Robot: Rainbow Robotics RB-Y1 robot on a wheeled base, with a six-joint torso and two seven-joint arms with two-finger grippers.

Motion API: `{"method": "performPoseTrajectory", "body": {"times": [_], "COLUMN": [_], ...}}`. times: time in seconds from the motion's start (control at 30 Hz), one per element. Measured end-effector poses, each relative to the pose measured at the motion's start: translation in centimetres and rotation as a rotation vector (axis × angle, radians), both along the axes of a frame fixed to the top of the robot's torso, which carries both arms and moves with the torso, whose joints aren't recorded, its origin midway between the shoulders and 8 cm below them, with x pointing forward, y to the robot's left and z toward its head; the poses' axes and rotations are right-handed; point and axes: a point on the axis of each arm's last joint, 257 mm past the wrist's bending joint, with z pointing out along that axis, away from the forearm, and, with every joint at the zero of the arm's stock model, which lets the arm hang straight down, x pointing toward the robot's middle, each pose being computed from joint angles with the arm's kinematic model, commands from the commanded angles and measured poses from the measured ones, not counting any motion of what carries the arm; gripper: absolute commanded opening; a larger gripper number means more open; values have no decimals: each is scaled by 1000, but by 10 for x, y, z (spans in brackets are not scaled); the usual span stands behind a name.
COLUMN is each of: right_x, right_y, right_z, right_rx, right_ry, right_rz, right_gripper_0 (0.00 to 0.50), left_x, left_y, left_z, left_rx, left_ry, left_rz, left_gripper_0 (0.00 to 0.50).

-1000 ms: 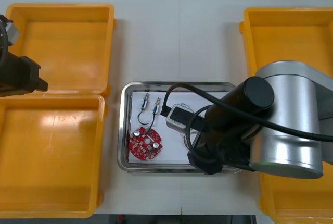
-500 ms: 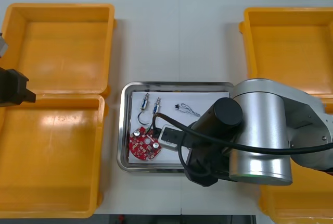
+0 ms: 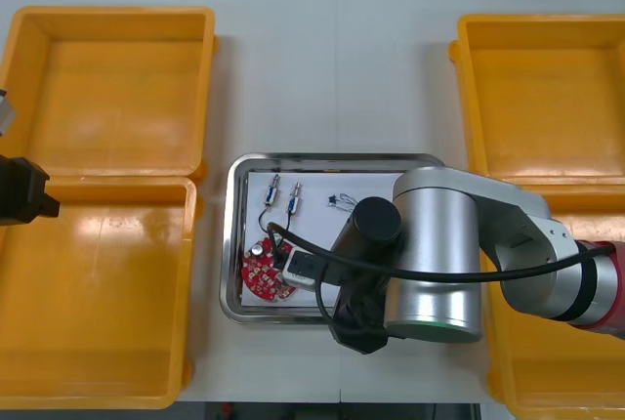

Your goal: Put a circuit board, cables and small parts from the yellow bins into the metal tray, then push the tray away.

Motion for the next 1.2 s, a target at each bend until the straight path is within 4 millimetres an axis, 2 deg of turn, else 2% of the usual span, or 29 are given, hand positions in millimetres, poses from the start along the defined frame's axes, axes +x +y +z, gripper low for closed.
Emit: {"method": "performPoseTrajectory", "body": {"times": [0.23,0.43,0.77,1.2], "right_x": [-5,-15,-14,0], "right_y": [6,12,14,8], "right_z": [-19,-29,-31,-32], "right_rx": [-35,-44,-82,-113], "right_ry": [-21,-16,-56,-88], "right_rz": [45,86,143,139], "right_gripper_0": [500,500,500,500], "left_x": [-3,-3,-3,-3], "left_y": [2,3,3,3], "left_z": [-1,-1,-1,-1], "left_rx": [3,7,16,17], "left_ry": [-1,-2,-3,-3], "left_rz": [5,3,-18,-18], "left_gripper_0": [500,500,500,500]}}
